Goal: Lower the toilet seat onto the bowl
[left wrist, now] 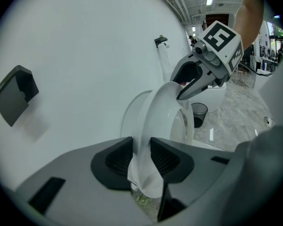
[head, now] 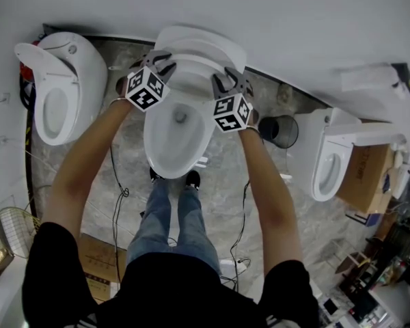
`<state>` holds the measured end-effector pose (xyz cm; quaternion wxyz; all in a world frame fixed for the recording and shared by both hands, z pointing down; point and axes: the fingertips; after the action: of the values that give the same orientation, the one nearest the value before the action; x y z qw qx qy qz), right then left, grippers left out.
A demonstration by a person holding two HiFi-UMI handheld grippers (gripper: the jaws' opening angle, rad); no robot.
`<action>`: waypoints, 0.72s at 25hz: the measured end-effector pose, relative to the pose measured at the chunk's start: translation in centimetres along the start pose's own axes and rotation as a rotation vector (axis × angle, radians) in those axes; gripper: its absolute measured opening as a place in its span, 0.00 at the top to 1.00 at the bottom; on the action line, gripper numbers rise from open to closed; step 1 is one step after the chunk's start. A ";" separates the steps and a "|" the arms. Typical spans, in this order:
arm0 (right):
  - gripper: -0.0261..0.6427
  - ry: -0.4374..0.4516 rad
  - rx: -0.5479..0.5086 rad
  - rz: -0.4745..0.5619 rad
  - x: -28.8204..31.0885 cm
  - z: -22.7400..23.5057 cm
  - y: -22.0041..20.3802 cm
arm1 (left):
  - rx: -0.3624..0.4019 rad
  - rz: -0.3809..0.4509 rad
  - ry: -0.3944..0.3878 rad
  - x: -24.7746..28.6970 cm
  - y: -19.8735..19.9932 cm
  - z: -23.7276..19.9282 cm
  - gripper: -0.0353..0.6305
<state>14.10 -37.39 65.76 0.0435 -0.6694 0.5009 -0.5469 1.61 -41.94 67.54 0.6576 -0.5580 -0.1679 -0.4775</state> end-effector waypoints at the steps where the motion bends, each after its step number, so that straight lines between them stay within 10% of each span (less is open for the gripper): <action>1: 0.71 -0.001 0.000 0.002 -0.3 -0.2 -0.1 | 0.003 0.000 -0.003 -0.2 -0.1 0.3 0.77; 18: 0.74 0.006 -0.063 0.049 -6.0 -6.1 -1.7 | 0.011 0.021 -0.002 -5.6 -2.8 6.1 0.78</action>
<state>10.98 -29.26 65.10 0.0345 -0.6564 0.5342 -0.5315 -1.55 -33.77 66.86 0.6655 -0.5568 -0.1653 -0.4688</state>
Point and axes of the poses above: the fingertips, and each gripper's own axes: x forward along the fingers, z to its right, y out of its top, and after that the axes turned 7 degrees about -z, right-handed
